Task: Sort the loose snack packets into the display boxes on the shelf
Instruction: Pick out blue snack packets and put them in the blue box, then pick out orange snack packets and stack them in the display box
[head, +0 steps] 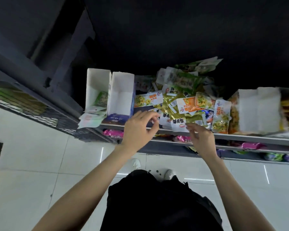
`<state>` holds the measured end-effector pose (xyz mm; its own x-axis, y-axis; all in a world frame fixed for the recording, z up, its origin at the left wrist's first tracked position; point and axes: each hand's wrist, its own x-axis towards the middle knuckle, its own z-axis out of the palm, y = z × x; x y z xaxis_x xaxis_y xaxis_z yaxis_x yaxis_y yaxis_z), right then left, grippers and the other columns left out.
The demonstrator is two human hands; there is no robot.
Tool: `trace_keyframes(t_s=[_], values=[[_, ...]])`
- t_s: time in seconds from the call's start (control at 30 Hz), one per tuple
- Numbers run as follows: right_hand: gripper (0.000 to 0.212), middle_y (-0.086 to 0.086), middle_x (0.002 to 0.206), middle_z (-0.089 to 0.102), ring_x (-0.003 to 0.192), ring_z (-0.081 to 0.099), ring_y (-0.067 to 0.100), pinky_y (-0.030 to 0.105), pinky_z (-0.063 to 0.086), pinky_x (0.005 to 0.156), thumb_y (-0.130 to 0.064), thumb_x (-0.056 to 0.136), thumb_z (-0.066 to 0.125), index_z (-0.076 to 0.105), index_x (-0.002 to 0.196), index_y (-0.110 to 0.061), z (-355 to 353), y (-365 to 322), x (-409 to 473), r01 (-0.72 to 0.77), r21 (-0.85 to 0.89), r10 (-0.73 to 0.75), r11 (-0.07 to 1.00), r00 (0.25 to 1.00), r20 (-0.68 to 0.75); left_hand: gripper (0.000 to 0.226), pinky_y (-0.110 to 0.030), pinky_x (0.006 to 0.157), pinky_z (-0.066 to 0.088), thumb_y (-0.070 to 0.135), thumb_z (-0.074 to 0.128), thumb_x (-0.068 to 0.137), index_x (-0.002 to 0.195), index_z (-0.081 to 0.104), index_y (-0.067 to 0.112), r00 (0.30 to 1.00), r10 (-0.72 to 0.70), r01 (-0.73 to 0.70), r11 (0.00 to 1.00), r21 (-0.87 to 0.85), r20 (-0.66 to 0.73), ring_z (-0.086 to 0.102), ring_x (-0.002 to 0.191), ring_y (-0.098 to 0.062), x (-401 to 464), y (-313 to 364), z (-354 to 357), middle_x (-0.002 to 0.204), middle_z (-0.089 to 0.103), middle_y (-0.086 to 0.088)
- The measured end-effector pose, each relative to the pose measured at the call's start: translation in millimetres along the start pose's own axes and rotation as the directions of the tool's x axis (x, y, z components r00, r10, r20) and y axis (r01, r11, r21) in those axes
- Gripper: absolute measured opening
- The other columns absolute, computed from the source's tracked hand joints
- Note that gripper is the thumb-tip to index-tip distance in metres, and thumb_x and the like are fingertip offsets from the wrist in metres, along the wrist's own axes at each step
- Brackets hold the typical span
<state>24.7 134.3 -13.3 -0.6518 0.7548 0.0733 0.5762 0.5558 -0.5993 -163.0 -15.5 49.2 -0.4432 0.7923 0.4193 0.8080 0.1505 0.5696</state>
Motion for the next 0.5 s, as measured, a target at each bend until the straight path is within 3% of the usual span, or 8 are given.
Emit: trace_keyframes(t_s=[0.1, 0.2, 0.33, 0.5], values=[[0.028, 0.011, 0.107, 0.068, 0.080, 0.068, 0.032, 0.039, 0.056, 0.069, 0.002, 0.085, 0.060, 0.067, 0.110, -0.009, -13.7, 43.5, -2.7, -0.073, -0.069, 0.075, 0.995, 0.997, 0.020, 0.025, -0.032, 0.073, 0.054, 0.034, 0.059, 0.087, 0.105, 0.061, 0.018, 0.927, -0.299, 0.319, 0.946, -0.057, 0.225, 0.060, 0.085, -0.007, 12.3, 18.7, 64.0, 0.094, 0.066, 0.010], [0.041, 0.012, 0.126, 0.059, 0.115, 0.055, 0.033, 0.046, 0.043, 0.100, 0.000, 0.083, 0.061, 0.059, 0.123, -0.009, -12.5, 68.2, 5.8, 0.024, -0.162, -0.002, 0.987, 0.990, 0.139, 0.052, -0.029, 0.085, 0.044, 0.044, 0.062, 0.085, 0.123, 0.048, 0.012, 0.729, -0.570, 0.584, 0.806, 0.090, 0.379, 0.057, 0.108, -0.019, 20.3, 21.7, 114.2, 0.118, 0.060, -0.002], [0.050, 0.005, 0.145, 0.040, 0.136, 0.032, 0.025, 0.041, 0.025, 0.111, -0.011, 0.090, 0.054, 0.044, 0.138, -0.019, -4.8, 72.5, 19.3, 0.118, -0.181, -0.047, 0.976, 0.934, 0.355, 0.065, -0.032, 0.085, 0.045, 0.046, 0.065, 0.083, 0.128, 0.039, 0.008, 0.562, -0.749, 0.751, 0.640, 0.162, 0.351, 0.056, 0.113, -0.027, 19.2, 18.6, 152.0, 0.120, 0.059, -0.009], [0.050, -0.001, 0.151, 0.030, 0.141, 0.020, 0.020, 0.037, 0.016, 0.115, -0.026, 0.095, 0.047, 0.034, 0.143, -0.022, 6.2, 76.5, 25.3, 0.187, -0.262, -0.053, 0.947, 0.893, 0.447, 0.058, -0.036, 0.081, 0.047, 0.045, 0.064, 0.084, 0.128, 0.042, 0.013, 0.536, -0.803, 0.785, 0.588, 0.197, 0.261, 0.060, 0.106, -0.028, 20.7, 20.7, 166.6, 0.110, 0.067, -0.007]])
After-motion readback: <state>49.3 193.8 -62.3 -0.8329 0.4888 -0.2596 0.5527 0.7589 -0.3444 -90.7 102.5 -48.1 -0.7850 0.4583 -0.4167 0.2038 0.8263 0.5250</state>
